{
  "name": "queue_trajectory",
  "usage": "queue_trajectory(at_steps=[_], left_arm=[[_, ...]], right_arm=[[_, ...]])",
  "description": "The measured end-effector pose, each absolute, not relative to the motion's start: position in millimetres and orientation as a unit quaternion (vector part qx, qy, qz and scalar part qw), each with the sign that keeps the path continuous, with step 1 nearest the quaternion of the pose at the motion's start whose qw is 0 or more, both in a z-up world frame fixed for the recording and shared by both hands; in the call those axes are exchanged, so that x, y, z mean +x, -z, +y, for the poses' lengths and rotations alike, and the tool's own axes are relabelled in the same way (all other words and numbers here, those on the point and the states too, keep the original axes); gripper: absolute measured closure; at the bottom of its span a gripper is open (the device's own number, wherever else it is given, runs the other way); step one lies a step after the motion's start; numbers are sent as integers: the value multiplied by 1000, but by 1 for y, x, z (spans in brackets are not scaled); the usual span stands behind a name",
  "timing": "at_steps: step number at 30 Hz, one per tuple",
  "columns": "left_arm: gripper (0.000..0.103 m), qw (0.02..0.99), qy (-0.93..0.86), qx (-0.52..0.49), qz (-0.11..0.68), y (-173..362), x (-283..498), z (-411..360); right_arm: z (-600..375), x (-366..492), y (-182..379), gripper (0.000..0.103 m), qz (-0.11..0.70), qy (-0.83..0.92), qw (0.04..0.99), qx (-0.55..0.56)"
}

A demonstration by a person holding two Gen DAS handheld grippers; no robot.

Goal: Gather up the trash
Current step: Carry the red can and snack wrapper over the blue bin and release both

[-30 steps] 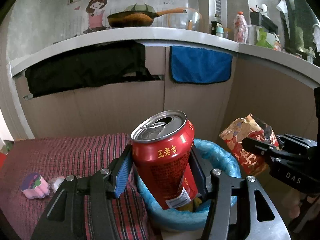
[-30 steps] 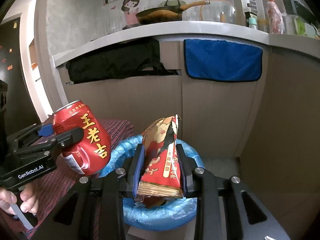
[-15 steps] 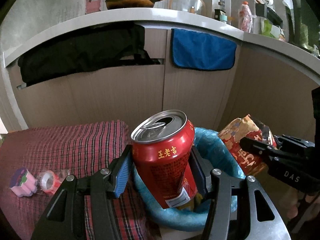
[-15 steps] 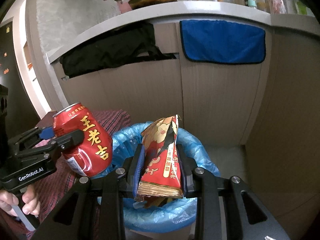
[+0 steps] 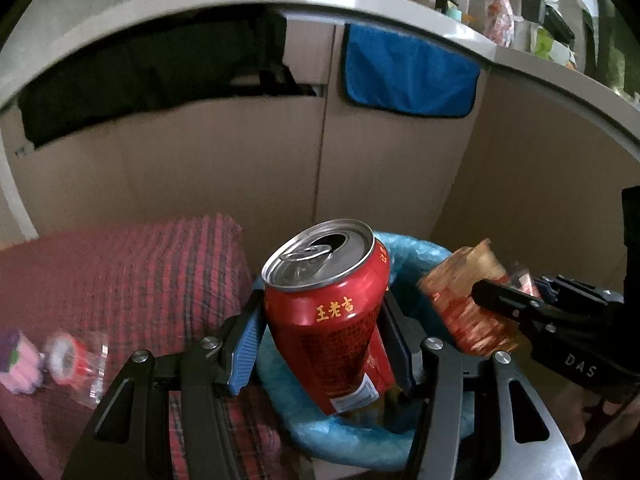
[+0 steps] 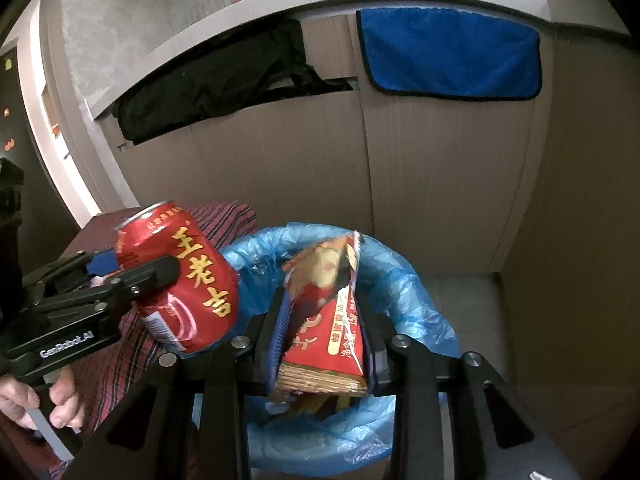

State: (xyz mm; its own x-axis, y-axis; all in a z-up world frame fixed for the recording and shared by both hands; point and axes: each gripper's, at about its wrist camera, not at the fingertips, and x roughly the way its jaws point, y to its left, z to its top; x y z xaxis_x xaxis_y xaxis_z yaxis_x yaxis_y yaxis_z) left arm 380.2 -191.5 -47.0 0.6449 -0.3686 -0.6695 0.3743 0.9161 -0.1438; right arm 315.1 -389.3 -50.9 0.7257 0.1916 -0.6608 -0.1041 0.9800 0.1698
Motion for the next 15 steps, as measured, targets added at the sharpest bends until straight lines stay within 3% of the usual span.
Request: queue_trajectory(at_steps=[2,4,15], left_arm=[[46,900,212,-6,382,50,387,-190],[45,899,213,-19,381,50,388,-186],[41,903,227,-53,362,26,377,-155]], right_arm=[[-390,317,53,70,365,-81,925,62],[-390,318,56,55,370,-80,923,62],[-388,307,47,54,365,-60,927,53]])
